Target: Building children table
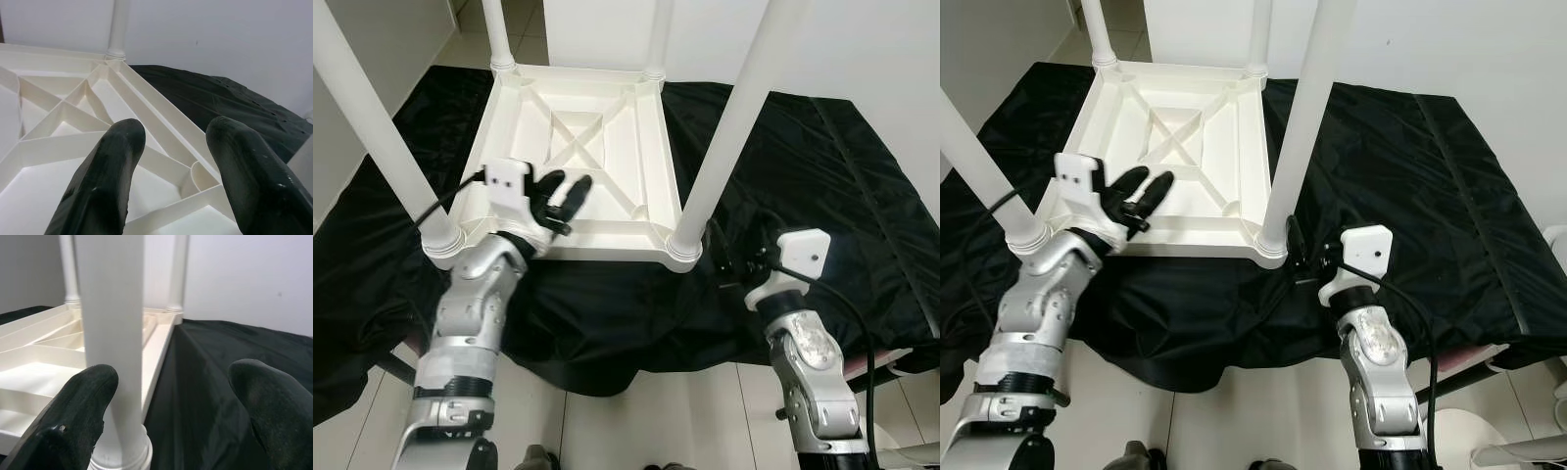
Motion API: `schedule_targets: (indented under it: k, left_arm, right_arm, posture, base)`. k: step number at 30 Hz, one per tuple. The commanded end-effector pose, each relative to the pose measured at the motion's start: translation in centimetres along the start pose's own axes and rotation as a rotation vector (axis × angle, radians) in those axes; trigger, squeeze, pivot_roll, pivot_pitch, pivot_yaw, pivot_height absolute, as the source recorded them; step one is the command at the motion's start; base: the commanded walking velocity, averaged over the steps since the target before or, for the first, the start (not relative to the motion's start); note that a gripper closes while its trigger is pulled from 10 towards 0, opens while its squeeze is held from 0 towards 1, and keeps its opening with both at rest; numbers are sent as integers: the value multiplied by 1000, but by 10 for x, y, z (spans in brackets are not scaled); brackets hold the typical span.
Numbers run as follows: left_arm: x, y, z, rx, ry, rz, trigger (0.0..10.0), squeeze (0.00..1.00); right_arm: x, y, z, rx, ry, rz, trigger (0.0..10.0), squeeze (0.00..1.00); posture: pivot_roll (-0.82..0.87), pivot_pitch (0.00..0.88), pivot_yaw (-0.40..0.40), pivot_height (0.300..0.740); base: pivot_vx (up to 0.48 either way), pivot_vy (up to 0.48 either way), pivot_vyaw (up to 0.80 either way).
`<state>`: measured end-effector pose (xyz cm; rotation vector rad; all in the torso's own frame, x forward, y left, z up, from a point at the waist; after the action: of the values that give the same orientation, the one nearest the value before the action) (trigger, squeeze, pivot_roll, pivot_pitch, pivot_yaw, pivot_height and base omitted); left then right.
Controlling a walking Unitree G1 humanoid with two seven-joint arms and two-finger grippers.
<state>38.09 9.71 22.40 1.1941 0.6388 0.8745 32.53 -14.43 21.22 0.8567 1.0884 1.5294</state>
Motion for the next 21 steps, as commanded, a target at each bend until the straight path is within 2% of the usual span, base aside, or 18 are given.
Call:
schedule_targets:
  k: [1, 2, 5, 8, 10, 15, 18, 20, 21]
  left_arm:
    - [-8, 2, 0, 3, -20, 31, 10000, 0]
    - [-19, 7, 1, -9, -47, 56, 10000, 0]
    - [-22, 12, 2, -19, -52, 81, 10000, 0]
    - [-22, 15, 2, -29, -41, 106, 10000, 0]
    - [-18, 27, 5, -58, 2, 109, 10000, 0]
    - [-19, 34, 4, -60, 15, 118, 10000, 0]
    - [-16, 31, -4, -35, 27, 148, 10000, 0]
    - [-16, 31, -4, -35, 27, 148, 10000, 0]
    - [-15, 28, -9, -20, 7, 159, 10000, 0]
  right_arm:
    - [2, -3, 2, 20, 19, 0, 10000, 0]
    - [7, -1, 12, 20, 57, -1, 10000, 0]
    - [11, 1, 19, 17, 76, -1, 10000, 0]
    - [12, 1, 21, 16, 81, -6, 10000, 0]
    - [18, 0, 26, 23, 122, -7, 10000, 0]
    - [22, -1, 29, 32, 156, -6, 10000, 0]
    - [30, -5, 26, 58, 222, -11, 10000, 0]
    - [30, -5, 26, 58, 222, -11, 10000, 0]
    - [32, -7, 24, 70, 247, -6, 10000, 0]
  posture:
    - [-73, 114, -30, 740]
    - [-97, 114, -37, 740]
    - [-100, 114, -34, 740]
    - [-102, 112, -30, 740]
    - [-94, 110, -32, 740]
    - [-76, 105, -40, 740]
    - [-55, 99, -51, 740]
    - [-55, 99, -51, 740]
    - [-53, 97, -54, 740]
  base:
    - [0, 0, 0]
    - [0, 0, 0]
    - [0, 0, 0]
    - [0, 0, 0]
    - [0, 0, 0]
    - [0, 0, 0]
    - [0, 0, 0]
    - [0, 0, 0]
    - [0, 0, 0]
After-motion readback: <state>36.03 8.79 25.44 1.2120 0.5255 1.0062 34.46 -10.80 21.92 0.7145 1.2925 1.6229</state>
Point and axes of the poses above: a point about 5 cm out from each wrist's last joint towards the gripper, its own z axis pointing out of the wrist towards the gripper, its own y axis along the axis of the wrist's last joint, x = y × z, the point moved 6 cm from there along z, pointing out of the wrist towards the gripper, and after that the axes turned 5 degrees about z, right-handed, at the moved point
